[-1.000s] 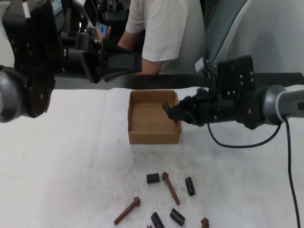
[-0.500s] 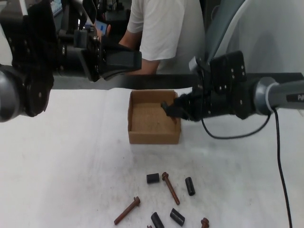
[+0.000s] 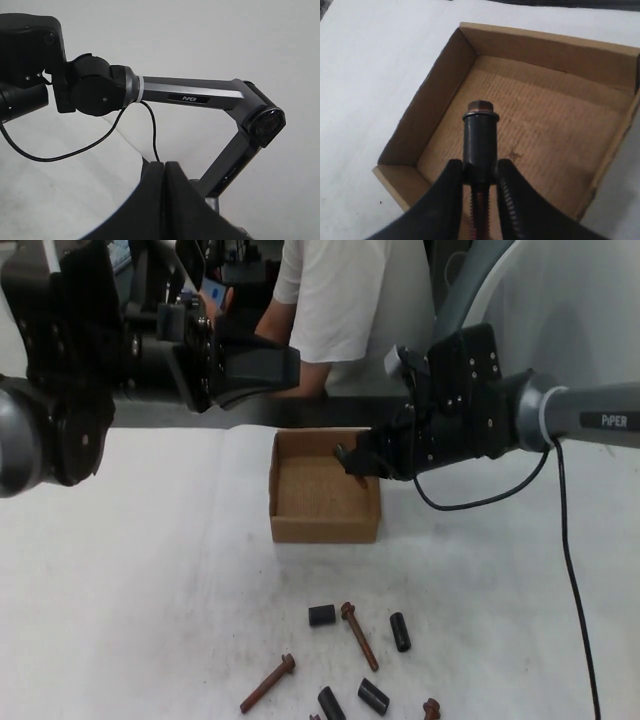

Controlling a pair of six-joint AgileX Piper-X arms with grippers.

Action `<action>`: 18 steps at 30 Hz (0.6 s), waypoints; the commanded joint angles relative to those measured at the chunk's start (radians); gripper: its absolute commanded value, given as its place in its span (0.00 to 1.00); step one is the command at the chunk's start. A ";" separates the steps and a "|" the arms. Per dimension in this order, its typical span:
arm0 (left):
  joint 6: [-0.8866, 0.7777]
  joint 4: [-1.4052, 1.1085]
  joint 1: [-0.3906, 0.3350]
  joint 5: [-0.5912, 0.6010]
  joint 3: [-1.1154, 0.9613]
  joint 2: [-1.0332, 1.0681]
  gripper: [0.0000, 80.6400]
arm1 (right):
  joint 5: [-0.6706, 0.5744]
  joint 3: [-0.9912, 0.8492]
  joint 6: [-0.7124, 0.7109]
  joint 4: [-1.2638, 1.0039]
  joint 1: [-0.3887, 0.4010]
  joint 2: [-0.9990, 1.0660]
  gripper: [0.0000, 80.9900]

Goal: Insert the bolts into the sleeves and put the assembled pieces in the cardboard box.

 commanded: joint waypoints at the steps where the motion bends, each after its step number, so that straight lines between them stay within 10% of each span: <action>1: 0.001 -0.008 -0.004 0.008 -0.004 -0.015 0.00 | 0.000 -0.011 -0.013 0.018 0.002 0.008 0.01; 18: 0.001 -0.008 -0.004 0.008 -0.004 -0.015 0.00 | -0.008 -0.016 -0.013 -0.007 0.012 0.018 0.01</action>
